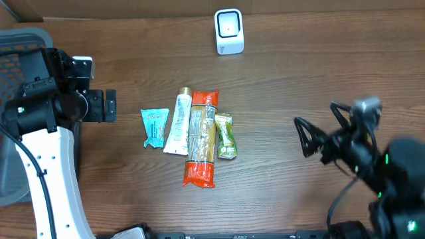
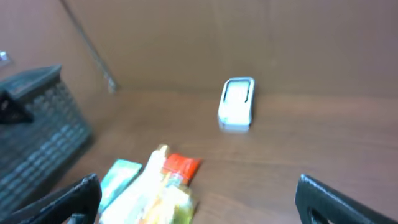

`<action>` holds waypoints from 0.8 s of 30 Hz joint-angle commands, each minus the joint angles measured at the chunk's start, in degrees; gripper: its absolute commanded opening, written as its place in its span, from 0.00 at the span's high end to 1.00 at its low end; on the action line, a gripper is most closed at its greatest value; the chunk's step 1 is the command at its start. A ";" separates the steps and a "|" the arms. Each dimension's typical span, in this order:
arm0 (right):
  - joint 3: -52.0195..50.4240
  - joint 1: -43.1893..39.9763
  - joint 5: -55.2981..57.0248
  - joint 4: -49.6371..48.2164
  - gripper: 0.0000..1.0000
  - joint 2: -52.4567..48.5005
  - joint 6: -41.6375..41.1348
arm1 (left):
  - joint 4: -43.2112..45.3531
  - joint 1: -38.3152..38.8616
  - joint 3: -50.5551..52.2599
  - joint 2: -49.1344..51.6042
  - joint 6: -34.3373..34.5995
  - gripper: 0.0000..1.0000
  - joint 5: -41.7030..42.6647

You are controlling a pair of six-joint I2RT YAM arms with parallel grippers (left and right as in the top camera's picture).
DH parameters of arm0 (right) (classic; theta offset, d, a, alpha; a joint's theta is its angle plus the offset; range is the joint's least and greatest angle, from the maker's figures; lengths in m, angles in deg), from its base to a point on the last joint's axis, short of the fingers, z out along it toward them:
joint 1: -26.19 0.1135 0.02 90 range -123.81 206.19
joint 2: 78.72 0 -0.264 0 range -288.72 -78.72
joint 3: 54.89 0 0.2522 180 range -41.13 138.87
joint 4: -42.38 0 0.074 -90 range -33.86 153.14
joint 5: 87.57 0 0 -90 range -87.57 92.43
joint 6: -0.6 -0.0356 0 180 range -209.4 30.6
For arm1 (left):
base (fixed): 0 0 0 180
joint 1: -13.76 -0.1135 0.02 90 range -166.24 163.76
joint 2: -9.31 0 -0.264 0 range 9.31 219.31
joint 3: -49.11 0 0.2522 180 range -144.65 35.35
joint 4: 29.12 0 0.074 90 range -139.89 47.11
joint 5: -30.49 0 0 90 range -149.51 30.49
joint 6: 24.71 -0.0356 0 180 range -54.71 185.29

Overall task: Scan the item barcode
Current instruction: 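Swing the right gripper over the green tea pouch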

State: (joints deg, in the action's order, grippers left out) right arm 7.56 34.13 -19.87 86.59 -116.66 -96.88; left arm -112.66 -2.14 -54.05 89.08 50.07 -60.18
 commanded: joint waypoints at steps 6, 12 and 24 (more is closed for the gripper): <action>31.41 1.27 -4.79 26.60 0.00 -29.07 3.48 | 0.11 -0.22 -0.31 -0.37 -0.87 0.00 0.70; 44.24 7.28 -3.37 37.62 0.00 -45.83 5.60 | 0.11 -0.22 -0.31 -0.37 -0.87 0.00 0.70; 44.33 12.37 -6.91 32.83 0.09 -60.74 -4.48 | 0.11 -0.22 -0.31 -0.37 -0.87 0.01 0.70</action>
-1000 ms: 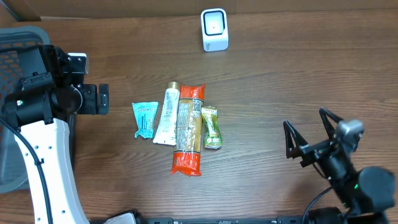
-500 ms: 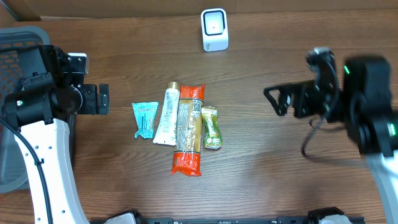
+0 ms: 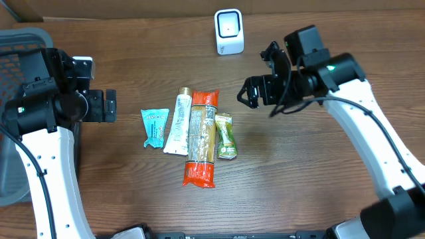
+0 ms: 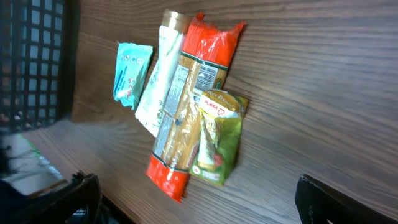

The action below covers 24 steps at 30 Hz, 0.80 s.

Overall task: Scan the item barcode
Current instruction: 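Swing the right gripper over the green tea pouch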

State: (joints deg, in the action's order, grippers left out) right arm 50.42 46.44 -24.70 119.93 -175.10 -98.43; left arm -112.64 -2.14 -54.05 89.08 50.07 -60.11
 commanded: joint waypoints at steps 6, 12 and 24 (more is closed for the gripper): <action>1.36 2.89 3.08 1.46 0.15 -8.07 -3.48 | 0.09 -0.22 -0.31 -0.37 -0.87 0.00 0.63; -0.07 11.06 16.13 1.27 0.16 -10.71 -8.57 | 0.09 -0.22 -0.31 -0.37 -0.87 0.01 0.63; -2.75 20.39 23.67 -3.65 0.24 -15.28 -14.21 | 0.09 -0.22 -0.31 -0.37 -0.87 0.00 0.63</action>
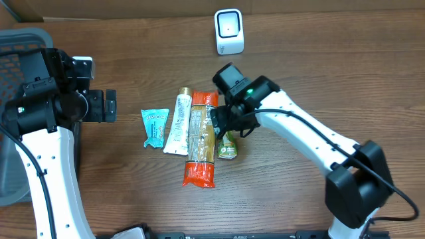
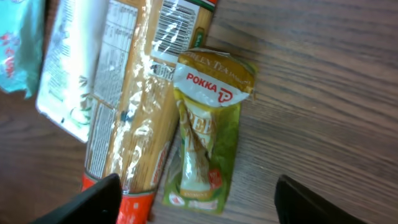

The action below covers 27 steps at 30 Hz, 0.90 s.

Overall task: Scan the item barcode
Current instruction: 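Swing the right gripper over the green tea pouch, then grasp the green tea pouch with the right gripper and pull it right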

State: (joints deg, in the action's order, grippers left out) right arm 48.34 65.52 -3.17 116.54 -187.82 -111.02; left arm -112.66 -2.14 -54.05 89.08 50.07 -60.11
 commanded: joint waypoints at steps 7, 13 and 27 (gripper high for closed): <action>-0.68 1.53 6.01 2.01 0.29 -6.71 -3.96 | 0.11 -0.22 -0.31 -0.37 -0.87 0.00 0.63; -0.68 -1.60 6.10 4.61 0.29 -6.78 -3.37 | 0.11 -0.22 -0.31 -0.37 -0.87 0.00 0.63; -3.39 -16.33 -9.38 2.47 0.44 -6.82 10.19 | 0.11 -0.22 -0.31 -0.37 -0.87 0.00 0.63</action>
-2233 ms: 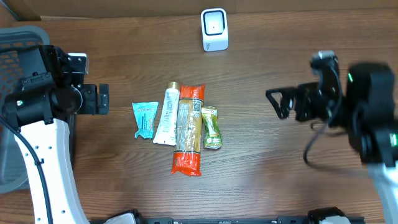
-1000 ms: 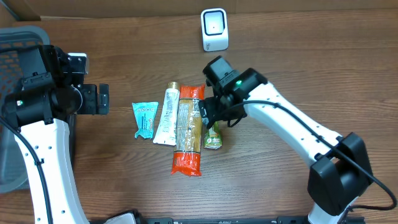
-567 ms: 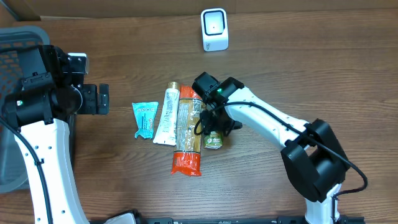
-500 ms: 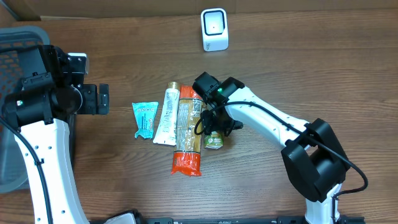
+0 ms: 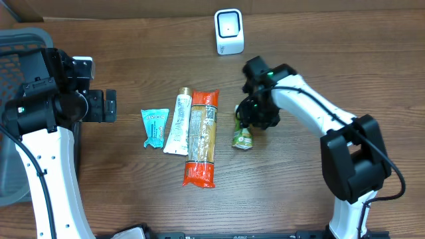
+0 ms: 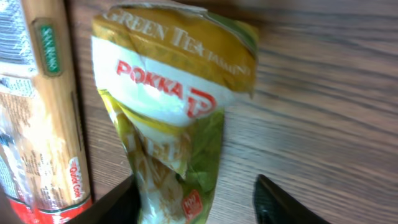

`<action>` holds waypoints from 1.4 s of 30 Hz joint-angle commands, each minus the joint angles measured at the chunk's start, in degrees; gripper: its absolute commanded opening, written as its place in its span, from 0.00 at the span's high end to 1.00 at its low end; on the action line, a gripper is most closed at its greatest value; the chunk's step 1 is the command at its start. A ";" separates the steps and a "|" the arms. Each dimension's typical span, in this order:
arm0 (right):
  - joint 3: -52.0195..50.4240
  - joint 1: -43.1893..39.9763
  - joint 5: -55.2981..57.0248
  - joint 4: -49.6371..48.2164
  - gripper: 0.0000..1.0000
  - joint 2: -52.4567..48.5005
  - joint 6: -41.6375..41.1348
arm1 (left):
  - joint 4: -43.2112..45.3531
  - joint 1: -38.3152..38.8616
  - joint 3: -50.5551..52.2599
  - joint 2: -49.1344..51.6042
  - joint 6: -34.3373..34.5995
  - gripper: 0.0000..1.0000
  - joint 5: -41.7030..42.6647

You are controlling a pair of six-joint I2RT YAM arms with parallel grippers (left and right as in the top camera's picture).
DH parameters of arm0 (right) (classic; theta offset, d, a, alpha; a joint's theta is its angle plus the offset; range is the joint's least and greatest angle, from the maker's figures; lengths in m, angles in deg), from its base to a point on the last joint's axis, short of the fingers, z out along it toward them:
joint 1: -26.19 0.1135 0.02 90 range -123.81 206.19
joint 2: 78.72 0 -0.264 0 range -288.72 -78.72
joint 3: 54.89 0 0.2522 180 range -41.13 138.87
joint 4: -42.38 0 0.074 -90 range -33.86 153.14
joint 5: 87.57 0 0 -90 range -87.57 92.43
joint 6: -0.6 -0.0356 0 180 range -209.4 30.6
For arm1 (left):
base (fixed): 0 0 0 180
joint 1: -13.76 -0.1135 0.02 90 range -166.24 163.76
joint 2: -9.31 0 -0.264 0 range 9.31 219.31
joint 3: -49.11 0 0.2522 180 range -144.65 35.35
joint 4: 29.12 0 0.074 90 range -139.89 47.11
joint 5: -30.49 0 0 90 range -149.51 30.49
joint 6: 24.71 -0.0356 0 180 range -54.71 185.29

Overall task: Scan the item barcode
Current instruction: 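Grasp the green tea pouch with the right gripper and pull it right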

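A green and yellow Pokka green tea pouch [image 5: 242,137] lies flat on the wooden table, a little right of the other packets. In the right wrist view the pouch [image 6: 180,124] fills the frame, label side up, with no barcode showing. My right gripper [image 5: 254,118] is down over it and open [image 6: 193,205]. One finger [image 6: 115,202] is against the pouch's left edge. The other finger [image 6: 283,205] stands apart on bare wood. The white scanner [image 5: 229,31] stands at the back of the table. My left gripper [image 5: 109,106] hovers at the far left, away from the items.
Left of the pouch lie a long orange pasta packet [image 5: 200,136], a white tube [image 5: 177,124] and a teal sachet [image 5: 155,127]. A black basket [image 5: 13,46] sits at the far left edge. The brown wall runs behind the scanner.
The pouch lay against the pasta packet; it now lies further right, apart from it and tilted. My right gripper is lower, with its fingers on either side of the pouch and closer together.
My right gripper was first open at the right of the table, facing the scanner. Then it was above the table near the scanner, looking down at the row of items. Then it hung over the pouch. Now it straddles the pouch, which has shifted right. The left arm never moved.
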State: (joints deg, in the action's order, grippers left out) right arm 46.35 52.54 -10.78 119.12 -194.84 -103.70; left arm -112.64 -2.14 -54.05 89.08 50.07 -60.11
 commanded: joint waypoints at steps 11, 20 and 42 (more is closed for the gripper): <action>-1.95 -4.92 -9.62 -3.63 0.39 -0.42 0.26 | 0.09 -0.22 -0.31 -0.37 -0.87 0.00 0.63; -2.84 -4.57 -6.56 -7.37 0.52 -3.39 -8.15 | 0.09 -0.22 -0.31 -0.37 -0.87 0.00 0.63; -6.67 -4.57 -33.18 -14.86 0.96 -1.95 13.31 | 0.09 -0.22 -0.31 -0.37 -0.87 0.00 0.63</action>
State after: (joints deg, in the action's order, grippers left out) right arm 43.36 47.71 -39.04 108.17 -197.72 -94.09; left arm -112.66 -2.14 -54.05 89.08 50.07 -60.11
